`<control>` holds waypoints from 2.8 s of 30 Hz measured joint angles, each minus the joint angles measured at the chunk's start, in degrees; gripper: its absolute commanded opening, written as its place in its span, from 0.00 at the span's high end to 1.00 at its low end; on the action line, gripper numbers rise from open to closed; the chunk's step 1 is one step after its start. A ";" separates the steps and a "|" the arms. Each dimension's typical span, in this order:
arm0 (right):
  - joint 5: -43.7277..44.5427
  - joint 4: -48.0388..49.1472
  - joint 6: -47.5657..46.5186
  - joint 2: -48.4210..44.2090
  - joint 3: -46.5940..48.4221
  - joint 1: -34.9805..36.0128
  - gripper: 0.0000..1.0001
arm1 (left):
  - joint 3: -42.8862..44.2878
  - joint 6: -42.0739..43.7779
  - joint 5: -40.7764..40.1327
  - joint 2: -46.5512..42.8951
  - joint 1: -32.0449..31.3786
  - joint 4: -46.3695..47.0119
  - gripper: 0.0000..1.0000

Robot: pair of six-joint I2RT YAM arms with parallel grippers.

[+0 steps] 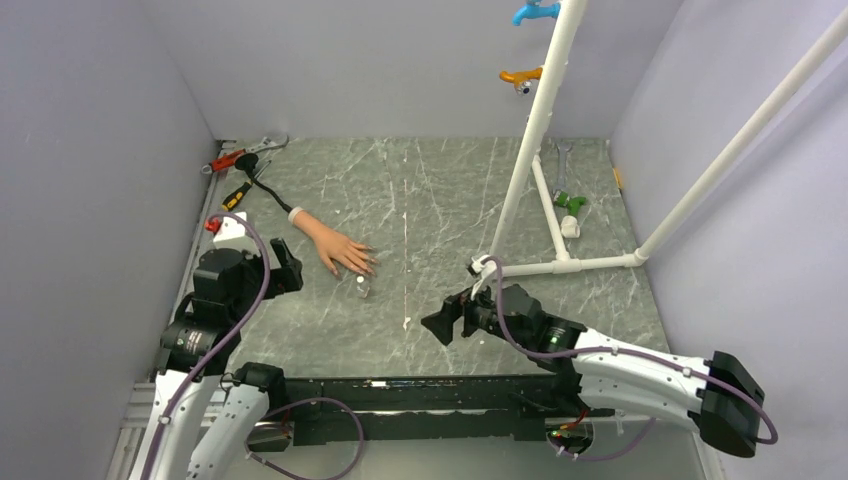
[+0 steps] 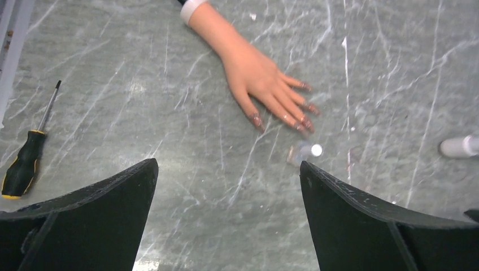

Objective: Paint the nails
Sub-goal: Pick up the nail polish bottle from the center of the board.

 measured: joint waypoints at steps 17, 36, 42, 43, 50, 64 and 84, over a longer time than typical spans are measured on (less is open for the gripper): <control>7.39 10.54 -4.55 30.75 15.30 6.12 0.00 | -4.96 4.83 5.11 -5.51 -0.22 1.22 0.01; 27.08 23.04 -8.37 53.33 24.48 9.90 0.02 | -6.82 4.83 5.05 -8.96 -1.51 1.97 0.01; 27.93 23.52 -8.00 57.16 27.50 9.90 0.08 | -6.82 4.83 5.05 -9.27 -1.51 2.01 0.01; 27.87 23.63 -7.76 57.79 28.13 9.90 0.09 | -6.82 4.85 5.05 -9.29 -1.51 2.03 0.01; 27.96 24.52 -6.62 60.94 30.38 10.73 0.10 | -6.88 4.85 5.07 -9.35 -1.51 2.05 0.01; 38.45 21.11 2.05 70.97 41.00 13.11 0.29 | -7.52 5.25 5.09 -9.44 -1.55 2.97 0.00; 40.30 17.92 2.21 73.53 41.86 13.11 0.48 | -7.52 5.29 5.25 -9.44 -1.55 3.30 0.01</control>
